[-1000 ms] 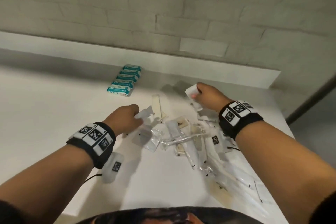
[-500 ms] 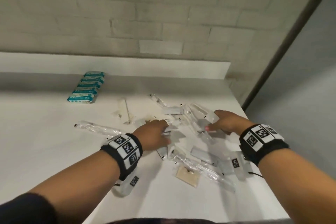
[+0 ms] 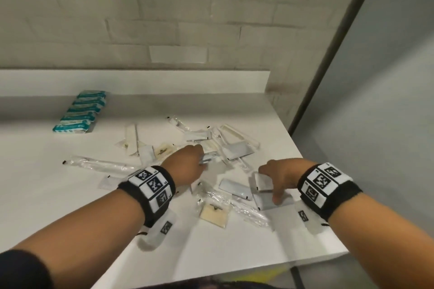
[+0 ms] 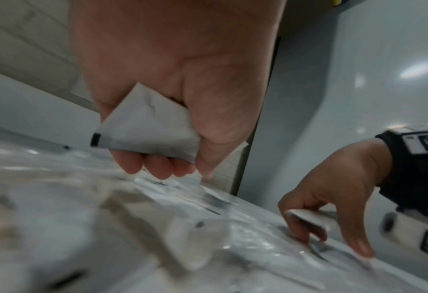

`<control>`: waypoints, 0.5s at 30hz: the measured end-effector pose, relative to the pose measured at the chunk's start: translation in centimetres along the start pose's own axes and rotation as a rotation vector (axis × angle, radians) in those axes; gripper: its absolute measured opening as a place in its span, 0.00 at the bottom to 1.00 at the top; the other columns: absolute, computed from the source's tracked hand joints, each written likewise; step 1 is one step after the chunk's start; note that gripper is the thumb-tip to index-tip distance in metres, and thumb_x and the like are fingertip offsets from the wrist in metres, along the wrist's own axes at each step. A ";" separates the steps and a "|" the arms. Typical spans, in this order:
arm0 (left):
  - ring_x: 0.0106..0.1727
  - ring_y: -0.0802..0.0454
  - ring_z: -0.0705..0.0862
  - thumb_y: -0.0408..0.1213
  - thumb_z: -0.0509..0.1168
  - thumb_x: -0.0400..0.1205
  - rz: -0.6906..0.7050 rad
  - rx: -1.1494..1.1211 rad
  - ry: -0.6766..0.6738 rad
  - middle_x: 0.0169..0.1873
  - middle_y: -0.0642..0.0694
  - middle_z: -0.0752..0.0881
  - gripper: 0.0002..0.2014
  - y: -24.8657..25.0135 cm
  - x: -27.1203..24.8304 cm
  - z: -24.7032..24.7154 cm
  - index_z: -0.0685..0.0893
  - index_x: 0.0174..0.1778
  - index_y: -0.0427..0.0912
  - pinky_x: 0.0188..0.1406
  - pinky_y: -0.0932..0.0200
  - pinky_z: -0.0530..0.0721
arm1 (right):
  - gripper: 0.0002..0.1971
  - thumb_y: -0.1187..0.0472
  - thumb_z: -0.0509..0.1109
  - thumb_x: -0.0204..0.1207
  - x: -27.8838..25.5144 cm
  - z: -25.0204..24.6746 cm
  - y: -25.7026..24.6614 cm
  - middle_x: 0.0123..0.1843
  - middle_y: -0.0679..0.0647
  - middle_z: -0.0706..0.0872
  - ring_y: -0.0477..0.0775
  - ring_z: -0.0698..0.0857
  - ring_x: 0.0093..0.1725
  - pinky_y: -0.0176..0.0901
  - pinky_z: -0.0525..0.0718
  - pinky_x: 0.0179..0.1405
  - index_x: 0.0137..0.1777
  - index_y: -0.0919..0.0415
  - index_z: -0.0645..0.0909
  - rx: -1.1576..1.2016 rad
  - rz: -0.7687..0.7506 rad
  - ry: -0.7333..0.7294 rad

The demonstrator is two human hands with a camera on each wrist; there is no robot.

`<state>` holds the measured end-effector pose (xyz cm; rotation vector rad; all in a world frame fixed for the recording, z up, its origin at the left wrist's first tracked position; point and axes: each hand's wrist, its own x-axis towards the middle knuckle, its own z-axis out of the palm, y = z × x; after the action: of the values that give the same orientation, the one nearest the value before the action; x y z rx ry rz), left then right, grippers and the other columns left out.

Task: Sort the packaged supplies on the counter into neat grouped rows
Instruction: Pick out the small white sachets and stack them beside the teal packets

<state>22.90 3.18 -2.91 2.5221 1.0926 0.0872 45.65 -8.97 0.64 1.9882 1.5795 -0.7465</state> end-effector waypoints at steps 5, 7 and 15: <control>0.37 0.48 0.77 0.45 0.62 0.83 0.039 -0.093 0.027 0.39 0.45 0.79 0.10 4.0 3.7 0.5 0.73 0.41 0.44 0.33 0.57 0.69 | 0.38 0.55 0.82 0.63 0.6 2.7 0.0 0.67 0.51 0.79 0.56 0.80 0.63 0.46 0.80 0.55 0.72 0.52 0.68 0.012 -0.002 0.147; 0.39 0.44 0.78 0.45 0.63 0.82 0.029 -0.131 0.027 0.45 0.39 0.81 0.11 5.1 6.0 0.4 0.73 0.41 0.41 0.37 0.56 0.73 | 0.35 0.53 0.81 0.65 0.7 2.7 0.1 0.67 0.51 0.80 0.57 0.80 0.64 0.48 0.80 0.60 0.71 0.52 0.70 0.057 0.046 0.150; 0.56 0.40 0.83 0.48 0.74 0.73 -0.051 0.050 -0.160 0.58 0.39 0.82 0.31 6.9 10.0 2.1 0.72 0.66 0.36 0.46 0.53 0.79 | 0.31 0.51 0.77 0.69 1.0 3.3 0.3 0.68 0.53 0.78 0.58 0.78 0.67 0.50 0.78 0.64 0.71 0.56 0.73 0.098 0.091 0.242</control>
<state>35.08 5.33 -3.26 2.4937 1.1058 -0.1558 45.76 -10.55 -2.48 2.2771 1.5988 -0.5754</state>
